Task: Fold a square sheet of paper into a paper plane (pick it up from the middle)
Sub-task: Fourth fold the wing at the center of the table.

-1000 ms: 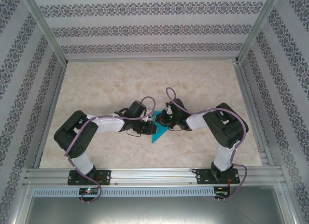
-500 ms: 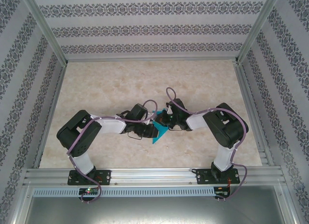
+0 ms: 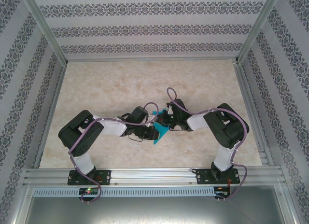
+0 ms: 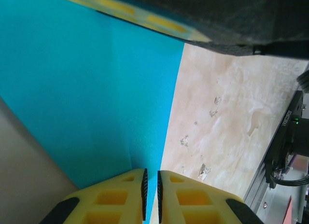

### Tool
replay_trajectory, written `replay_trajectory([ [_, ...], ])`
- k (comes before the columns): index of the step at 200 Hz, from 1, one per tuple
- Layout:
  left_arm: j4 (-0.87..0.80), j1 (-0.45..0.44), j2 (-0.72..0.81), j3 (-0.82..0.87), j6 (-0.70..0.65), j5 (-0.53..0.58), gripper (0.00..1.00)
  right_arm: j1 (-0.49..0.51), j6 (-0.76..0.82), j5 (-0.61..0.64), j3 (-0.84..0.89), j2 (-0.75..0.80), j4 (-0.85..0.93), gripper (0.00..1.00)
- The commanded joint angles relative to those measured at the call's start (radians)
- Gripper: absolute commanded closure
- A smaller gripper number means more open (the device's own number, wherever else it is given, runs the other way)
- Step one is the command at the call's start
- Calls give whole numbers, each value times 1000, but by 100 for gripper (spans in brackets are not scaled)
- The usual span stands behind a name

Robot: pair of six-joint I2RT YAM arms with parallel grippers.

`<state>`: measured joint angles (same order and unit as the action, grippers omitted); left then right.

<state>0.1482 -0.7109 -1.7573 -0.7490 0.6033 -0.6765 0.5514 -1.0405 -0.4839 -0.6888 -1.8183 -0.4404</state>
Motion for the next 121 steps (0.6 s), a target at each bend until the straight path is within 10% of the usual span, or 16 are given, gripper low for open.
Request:
replay_trajectory([
  [1, -7, -31, -14, 37, 15, -12, 83, -22, 34, 83, 56, -32, 135, 100],
  [121, -69, -127, 50, 109, 29, 21, 83, -36, 48, 99, 72, -35, 139, 100],
])
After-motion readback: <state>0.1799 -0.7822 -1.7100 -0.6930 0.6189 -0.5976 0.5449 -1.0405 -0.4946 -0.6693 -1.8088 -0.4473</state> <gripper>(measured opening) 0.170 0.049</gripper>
